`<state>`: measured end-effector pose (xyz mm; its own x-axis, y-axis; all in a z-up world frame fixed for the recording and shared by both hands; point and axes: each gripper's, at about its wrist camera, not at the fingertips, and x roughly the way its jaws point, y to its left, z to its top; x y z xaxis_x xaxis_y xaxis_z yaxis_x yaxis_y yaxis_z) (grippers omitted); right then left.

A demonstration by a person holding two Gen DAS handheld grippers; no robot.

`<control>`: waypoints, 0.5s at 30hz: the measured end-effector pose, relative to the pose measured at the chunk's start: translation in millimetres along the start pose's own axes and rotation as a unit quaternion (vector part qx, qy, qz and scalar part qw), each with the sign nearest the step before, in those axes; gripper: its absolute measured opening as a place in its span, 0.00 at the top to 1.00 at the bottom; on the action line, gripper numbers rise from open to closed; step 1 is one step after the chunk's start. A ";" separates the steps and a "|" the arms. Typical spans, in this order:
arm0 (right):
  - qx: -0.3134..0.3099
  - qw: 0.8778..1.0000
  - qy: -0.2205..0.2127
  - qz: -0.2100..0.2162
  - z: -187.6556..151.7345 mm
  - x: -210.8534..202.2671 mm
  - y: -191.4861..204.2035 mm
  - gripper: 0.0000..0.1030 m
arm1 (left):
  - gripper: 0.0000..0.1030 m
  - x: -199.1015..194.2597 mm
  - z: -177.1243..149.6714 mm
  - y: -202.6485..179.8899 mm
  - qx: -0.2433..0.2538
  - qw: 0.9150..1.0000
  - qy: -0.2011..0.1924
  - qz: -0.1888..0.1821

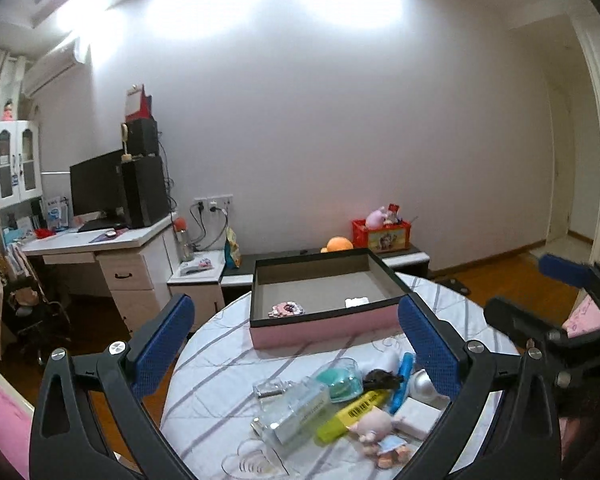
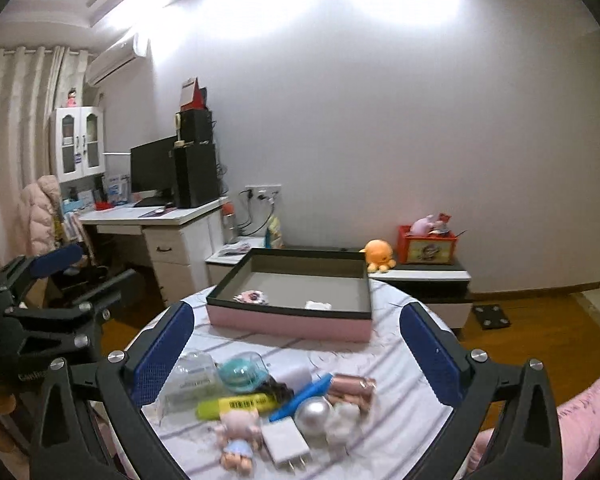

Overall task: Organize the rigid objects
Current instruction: 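Lift both tools out of the box back toward the table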

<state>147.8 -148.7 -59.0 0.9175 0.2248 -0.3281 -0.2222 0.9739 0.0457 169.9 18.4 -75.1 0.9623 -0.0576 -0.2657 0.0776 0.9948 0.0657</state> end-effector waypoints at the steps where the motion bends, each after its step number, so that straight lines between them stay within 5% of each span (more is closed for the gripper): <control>1: -0.002 1.000 -0.004 -0.005 -4.4 -6.2 1.7 0.00 | 0.00 -5.3 -1.8 -1.9 -0.002 1.000 -0.004 0.001; 15: -0.010 0.999 -0.031 -0.034 -28.6 -48.3 5.3 0.00 | 0.00 -34.4 -16.9 -14.1 -0.005 1.000 -0.021 0.016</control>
<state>92.9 -155.3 -69.8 0.9492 0.1597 -0.2710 -0.1641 0.9864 0.0064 131.3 7.8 -83.1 0.9745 -0.0284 -0.2224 0.0436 0.9970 0.0637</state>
